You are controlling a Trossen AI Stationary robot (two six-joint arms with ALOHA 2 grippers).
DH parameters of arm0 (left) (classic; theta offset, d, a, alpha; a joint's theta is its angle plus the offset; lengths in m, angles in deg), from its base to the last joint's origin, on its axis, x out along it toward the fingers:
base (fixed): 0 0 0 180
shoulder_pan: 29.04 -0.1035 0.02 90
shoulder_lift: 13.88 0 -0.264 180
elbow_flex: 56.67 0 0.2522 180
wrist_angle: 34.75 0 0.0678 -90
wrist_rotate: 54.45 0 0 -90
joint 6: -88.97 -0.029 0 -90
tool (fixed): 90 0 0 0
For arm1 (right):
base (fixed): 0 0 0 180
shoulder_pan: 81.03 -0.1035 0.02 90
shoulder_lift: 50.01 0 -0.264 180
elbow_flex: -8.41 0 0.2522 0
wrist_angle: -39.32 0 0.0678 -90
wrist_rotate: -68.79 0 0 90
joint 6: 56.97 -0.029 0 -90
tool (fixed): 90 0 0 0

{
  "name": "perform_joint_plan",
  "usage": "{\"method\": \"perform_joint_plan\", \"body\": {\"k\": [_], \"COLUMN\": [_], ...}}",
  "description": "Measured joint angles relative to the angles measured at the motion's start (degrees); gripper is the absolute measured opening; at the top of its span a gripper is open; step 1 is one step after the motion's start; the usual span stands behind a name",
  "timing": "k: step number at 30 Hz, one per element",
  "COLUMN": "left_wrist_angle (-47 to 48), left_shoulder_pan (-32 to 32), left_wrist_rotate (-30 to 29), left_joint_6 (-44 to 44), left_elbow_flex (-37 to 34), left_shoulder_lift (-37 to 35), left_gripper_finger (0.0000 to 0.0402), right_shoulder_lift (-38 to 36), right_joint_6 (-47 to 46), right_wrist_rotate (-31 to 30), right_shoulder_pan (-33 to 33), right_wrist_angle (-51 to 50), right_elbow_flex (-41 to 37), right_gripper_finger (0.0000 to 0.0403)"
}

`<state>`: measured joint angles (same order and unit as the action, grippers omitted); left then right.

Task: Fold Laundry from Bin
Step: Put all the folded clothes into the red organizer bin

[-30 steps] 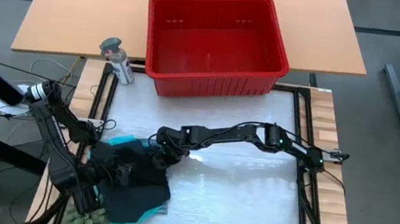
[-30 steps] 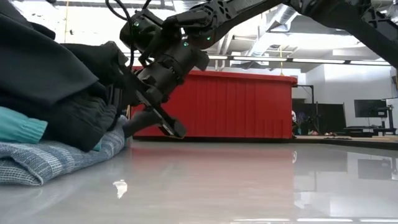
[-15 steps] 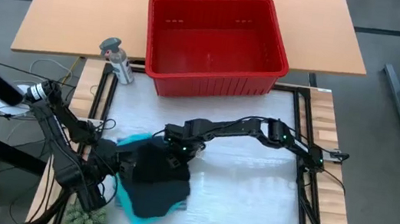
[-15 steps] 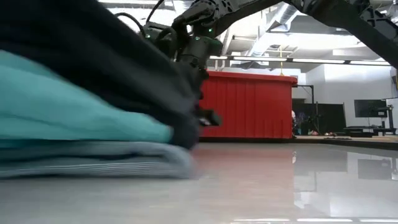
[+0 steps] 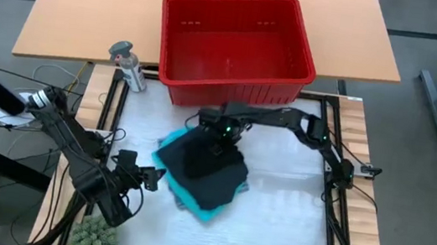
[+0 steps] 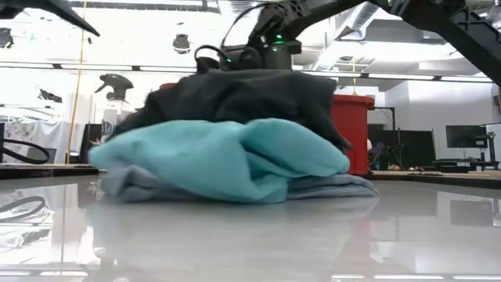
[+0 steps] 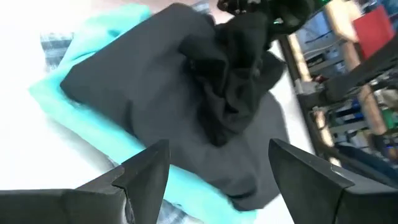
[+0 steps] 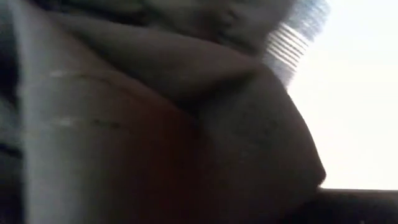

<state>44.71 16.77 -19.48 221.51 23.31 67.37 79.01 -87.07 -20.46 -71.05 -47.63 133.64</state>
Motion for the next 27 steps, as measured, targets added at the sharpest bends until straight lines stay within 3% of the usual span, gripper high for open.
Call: {"method": "perform_joint_plan", "body": {"k": [7, 15, 20, 24, 27], "left_wrist_angle": [-4.36, -8.19, -22.97, -38.23, -45.43], "left_shoulder_pan": [-3.62, -8.57, -14.87, -22.72, -28.63], "left_wrist_rotate": [-2.41, -0.78, 6.88, 17.07, 22.83], "left_joint_6": [-6.93, -17.14, -28.02, -39.98, -43.22], "left_elbow_flex": [0.0, -0.55, -5.5, -11.51, -15.23], "left_shoulder_lift": [-3.75, -5.0, -5.66, -6.24, -6.26], "left_gripper_finger": [0.0261, 0.0261, 0.0272, 0.0284, 0.0292], "right_shoulder_lift": [-7.77, -20.12, -27.08, -30.92, -33.6], "right_joint_6": [-1.91, -7.23, -8.88, -8.88, -8.9], "right_wrist_rotate": [1.33, 6.88, 7.62, 8.17, 9.1], "right_shoulder_pan": [5.91, 6.89, 6.54, 7.34, 8.07], "right_wrist_angle": [3.29, 19.44, 26.6, 29.36, 31.15], "right_elbow_flex": [-15.19, -37.72, -43.3, -44.66, -45.37], "right_gripper_finger": [0.0033, 0.0047, 0.0105, 0.0141, 0.0165]}}
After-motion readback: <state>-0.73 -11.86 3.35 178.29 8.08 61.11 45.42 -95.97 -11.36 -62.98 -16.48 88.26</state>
